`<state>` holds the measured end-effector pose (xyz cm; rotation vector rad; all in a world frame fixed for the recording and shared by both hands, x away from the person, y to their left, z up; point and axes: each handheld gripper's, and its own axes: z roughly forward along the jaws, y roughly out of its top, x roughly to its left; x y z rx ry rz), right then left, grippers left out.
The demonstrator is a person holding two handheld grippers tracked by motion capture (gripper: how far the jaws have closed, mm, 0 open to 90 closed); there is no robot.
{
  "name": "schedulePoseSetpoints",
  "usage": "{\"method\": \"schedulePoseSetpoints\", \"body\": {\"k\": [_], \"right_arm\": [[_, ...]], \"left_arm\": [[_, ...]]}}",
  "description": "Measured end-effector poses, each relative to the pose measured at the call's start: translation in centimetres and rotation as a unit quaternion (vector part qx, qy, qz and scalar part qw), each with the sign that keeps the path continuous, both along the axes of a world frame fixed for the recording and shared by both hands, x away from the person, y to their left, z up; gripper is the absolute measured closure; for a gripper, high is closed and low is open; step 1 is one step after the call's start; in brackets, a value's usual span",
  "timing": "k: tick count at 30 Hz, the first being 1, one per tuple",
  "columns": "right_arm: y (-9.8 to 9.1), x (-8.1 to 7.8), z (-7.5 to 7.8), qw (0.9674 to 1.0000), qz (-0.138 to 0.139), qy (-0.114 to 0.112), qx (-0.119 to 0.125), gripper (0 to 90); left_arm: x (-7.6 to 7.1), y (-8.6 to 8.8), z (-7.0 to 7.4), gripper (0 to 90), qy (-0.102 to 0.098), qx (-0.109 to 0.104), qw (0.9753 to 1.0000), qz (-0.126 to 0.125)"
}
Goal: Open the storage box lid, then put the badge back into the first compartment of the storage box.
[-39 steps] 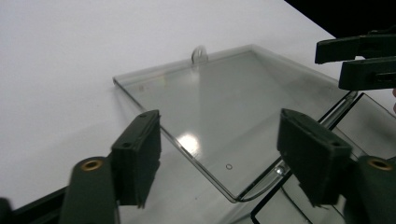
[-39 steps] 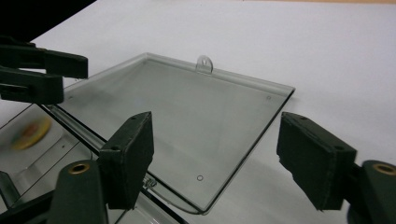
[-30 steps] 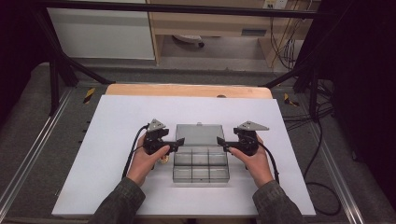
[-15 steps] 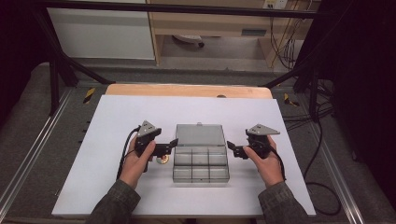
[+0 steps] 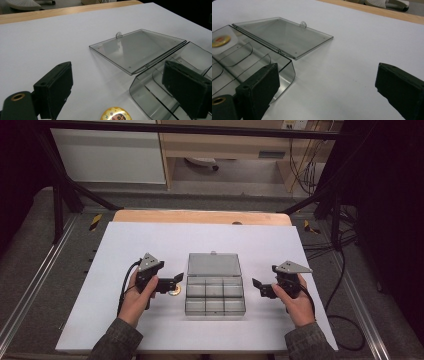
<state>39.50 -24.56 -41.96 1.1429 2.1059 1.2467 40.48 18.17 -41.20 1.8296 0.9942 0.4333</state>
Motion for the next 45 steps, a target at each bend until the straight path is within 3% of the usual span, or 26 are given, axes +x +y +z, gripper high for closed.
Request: {"method": "schedulePoseSetpoints", "body": {"k": [11,17,25,37,45], "right_arm": [[-0.8,-2.7,-0.8,1.0,0.005,-0.002,-0.008,4.3],[-1.0,-4.0,-1.2,0.9998,0.006,0.016,-0.01,3.8],[-0.8,-4.3,-1.6,0.9995,0.008,0.029,-0.012,4.3],[-0.5,-4.0,-1.8,0.9988,0.012,0.044,-0.018,5.1],[-0.4,-3.9,-1.9,0.9986,0.015,0.047,-0.021,5.1]], "left_arm": [[-1.4,0.8,0.0,8.1,0.006,0.017,0.9998,-0.003],[-1.6,0.8,-0.4,7.0,0.032,0.049,0.998,-0.022],[-1.2,0.6,-1.4,7.8,0.056,0.069,0.9955,-0.034],[-0.5,-0.1,-3.3,28.7,0.083,0.115,0.9887,-0.049],[-0.2,-0.1,-3.6,37.5,0.084,0.112,0.9889,-0.051]]}}
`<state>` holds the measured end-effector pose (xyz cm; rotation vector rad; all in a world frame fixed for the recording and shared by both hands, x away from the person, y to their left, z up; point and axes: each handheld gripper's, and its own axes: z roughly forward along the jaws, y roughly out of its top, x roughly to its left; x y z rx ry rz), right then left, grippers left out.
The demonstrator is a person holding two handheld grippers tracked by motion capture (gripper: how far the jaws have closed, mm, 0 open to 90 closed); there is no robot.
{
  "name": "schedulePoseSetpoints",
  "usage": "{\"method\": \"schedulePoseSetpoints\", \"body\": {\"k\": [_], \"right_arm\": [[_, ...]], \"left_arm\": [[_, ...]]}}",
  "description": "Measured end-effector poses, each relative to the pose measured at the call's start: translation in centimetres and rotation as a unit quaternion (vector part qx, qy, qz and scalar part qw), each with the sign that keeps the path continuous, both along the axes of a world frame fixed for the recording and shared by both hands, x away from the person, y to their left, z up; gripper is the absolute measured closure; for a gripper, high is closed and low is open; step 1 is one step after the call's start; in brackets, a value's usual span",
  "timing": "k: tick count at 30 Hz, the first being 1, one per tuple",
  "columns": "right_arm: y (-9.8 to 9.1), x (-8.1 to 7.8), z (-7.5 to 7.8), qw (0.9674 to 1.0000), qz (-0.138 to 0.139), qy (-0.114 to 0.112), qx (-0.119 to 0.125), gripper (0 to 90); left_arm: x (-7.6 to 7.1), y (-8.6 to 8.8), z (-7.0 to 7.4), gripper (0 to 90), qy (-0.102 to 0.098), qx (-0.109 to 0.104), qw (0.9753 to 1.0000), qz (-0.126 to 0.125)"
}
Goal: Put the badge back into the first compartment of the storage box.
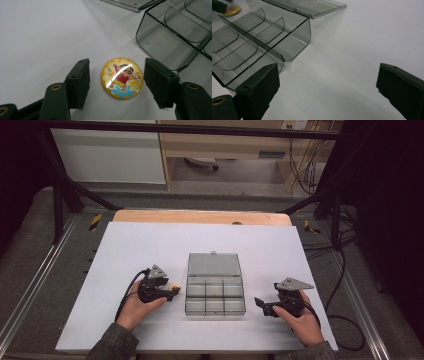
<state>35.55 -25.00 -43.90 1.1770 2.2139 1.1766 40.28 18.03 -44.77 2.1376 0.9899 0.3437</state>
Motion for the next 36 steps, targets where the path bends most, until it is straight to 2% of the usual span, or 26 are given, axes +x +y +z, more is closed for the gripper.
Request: {"method": "schedulePoseSetpoints", "body": {"k": [5,13,15,17,23,36], "right_arm": [[0.05,0.0,-0.03,1.0,0.002,0.002,-0.002,5.2],[0.06,0.03,-0.05,1.0,0.002,0.004,0.0,5.2],[0.08,0.05,-0.07,1.0,0.001,0.004,-0.001,5.2],[0.08,0.03,-0.06,1.0,0.001,0.006,0.0,5.2],[0.12,0.06,-0.1,1.0,0.001,0.006,0.0,5.2],[0.1,0.06,-0.08,1.0,0.003,0.006,-0.001,5.3]], "left_arm": [[0.02,-0.1,-0.08,39.4,-0.004,0.005,1.0,-0.001],[0.05,-0.29,-0.3,42.3,0.001,0.005,1.0,-0.008],[0.01,-0.43,-0.38,41.9,-0.001,0.012,0.9999,-0.012],[-0.06,-0.47,-0.38,45.5,-0.009,0.024,0.9996,-0.013],[-0.22,-0.64,-0.43,46.2,-0.016,0.033,0.9992,-0.014],[-0.15,-0.56,-0.33,46.7,-0.013,0.03,0.9994,-0.014]]}}
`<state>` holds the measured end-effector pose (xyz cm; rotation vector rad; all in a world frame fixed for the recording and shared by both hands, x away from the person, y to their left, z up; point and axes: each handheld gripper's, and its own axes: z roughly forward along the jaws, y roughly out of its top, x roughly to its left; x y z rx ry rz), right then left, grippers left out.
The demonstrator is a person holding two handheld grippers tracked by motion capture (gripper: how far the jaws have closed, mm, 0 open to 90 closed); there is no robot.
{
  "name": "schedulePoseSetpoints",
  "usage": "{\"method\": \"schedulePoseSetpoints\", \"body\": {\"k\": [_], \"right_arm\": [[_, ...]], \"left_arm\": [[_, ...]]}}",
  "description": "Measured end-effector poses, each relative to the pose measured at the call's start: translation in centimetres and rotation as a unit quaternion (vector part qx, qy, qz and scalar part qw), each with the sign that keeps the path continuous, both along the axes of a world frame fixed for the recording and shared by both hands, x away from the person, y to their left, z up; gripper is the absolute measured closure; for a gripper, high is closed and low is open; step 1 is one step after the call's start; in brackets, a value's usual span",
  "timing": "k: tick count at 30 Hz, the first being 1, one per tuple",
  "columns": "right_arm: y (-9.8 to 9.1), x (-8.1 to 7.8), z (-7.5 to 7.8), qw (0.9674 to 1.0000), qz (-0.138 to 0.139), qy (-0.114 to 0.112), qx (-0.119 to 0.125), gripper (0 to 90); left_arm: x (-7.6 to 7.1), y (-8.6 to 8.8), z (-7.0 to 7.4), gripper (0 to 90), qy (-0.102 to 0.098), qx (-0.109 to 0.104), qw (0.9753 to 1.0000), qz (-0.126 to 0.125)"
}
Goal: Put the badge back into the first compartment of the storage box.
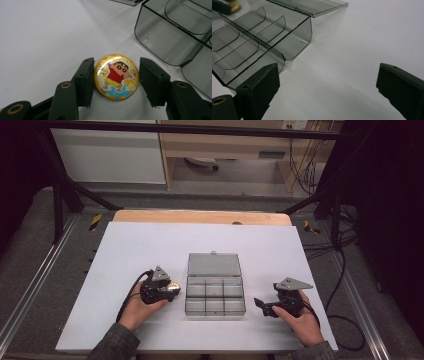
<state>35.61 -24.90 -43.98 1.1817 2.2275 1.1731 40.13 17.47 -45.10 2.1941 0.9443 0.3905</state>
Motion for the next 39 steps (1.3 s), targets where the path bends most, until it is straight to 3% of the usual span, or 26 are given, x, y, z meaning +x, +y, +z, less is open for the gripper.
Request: {"method": "schedulePoseSetpoints", "body": {"k": [9,20,29,39], "right_arm": [[0.0,0.0,0.0,1.0,0.001,0.0,0.0,5.2],[0.0,0.0,0.0,1.0,0.002,0.002,-0.001,5.1],[0.0,0.0,-0.1,1.0,0.003,0.003,-0.002,5.0],[0.1,0.0,-0.1,1.0,0.004,0.005,-0.003,4.9]], "left_arm": [[0.1,0.4,0.3,46.7,-0.002,-0.011,0.9999,0.007],[0.0,0.8,1.0,46.7,-0.018,-0.036,0.9991,0.016],[0.0,1.3,1.8,46.7,-0.034,-0.065,0.997,0.024],[-0.2,1.4,2.6,46.7,-0.037,-0.097,0.9942,0.027]]}}
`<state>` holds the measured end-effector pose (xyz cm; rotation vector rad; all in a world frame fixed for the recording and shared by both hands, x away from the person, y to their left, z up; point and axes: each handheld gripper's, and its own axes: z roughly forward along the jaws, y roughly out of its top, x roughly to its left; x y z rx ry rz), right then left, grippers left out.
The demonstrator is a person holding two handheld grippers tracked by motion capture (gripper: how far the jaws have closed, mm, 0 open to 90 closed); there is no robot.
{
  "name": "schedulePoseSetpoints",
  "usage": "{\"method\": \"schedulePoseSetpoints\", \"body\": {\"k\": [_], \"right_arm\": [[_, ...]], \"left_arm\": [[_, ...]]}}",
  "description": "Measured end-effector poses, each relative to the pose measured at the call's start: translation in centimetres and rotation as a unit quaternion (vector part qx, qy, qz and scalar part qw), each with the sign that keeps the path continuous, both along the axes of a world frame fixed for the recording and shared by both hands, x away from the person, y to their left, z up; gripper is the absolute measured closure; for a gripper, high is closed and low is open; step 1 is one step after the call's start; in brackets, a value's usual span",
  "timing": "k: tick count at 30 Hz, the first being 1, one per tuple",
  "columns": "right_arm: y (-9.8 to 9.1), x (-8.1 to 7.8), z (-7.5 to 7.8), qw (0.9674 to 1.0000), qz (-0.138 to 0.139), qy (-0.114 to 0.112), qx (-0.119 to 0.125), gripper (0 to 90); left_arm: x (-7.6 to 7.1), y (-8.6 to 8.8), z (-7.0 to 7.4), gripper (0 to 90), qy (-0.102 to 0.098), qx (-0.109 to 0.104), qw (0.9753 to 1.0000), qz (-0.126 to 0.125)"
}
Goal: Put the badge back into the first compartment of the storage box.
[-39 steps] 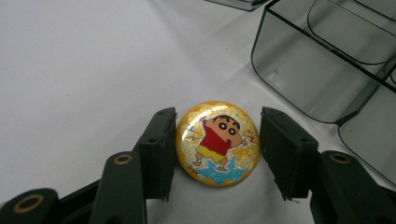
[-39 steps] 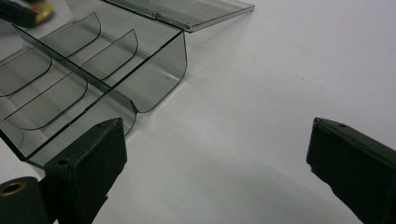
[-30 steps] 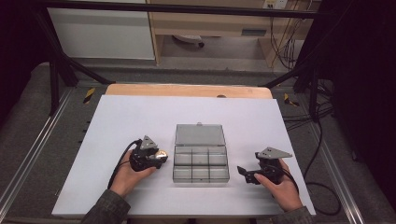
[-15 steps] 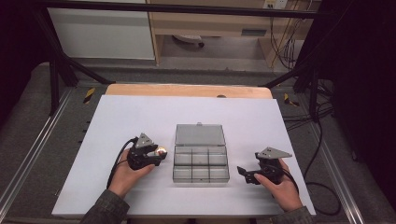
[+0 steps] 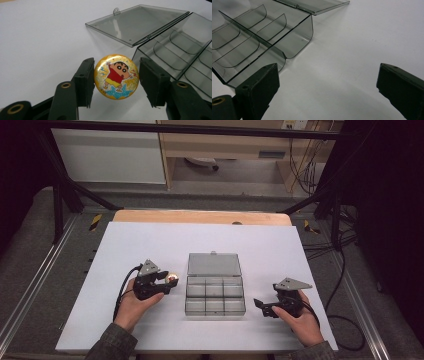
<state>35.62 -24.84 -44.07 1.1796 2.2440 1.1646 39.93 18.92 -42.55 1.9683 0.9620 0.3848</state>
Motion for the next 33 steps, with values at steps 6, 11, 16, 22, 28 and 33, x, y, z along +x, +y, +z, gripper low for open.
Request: {"method": "schedulePoseSetpoints", "body": {"k": [6,11,16,22,28,33], "right_arm": [[0.0,0.0,0.0,1.0,0.001,-0.001,-0.002,4.8],[0.0,0.0,0.0,1.0,0.001,-0.001,-0.003,4.8],[0.0,0.1,-0.1,1.0,0.003,-0.001,-0.003,4.8],[0.0,0.1,-0.1,1.0,0.002,0.0,-0.002,4.9],[-0.1,0.1,-0.1,1.0,-0.003,0.0,-0.001,4.8],[-0.1,0.1,-0.1,1.0,-0.003,0.001,-0.001,4.8]], "left_arm": [[-0.2,-0.3,0.7,46.7,-0.008,-0.013,0.9999,-0.003],[-0.3,-0.4,1.4,46.7,-0.014,-0.023,0.9996,-0.003],[-0.3,-0.9,2.0,46.7,-0.017,-0.025,0.9995,-0.009],[-0.2,-1.3,2.5,46.7,-0.019,-0.026,0.9994,-0.012],[-0.2,-1.8,2.9,46.7,-0.02,-0.029,0.9992,-0.017],[-0.1,-2.3,3.2,46.7,-0.017,-0.049,0.9984,-0.021]]}}
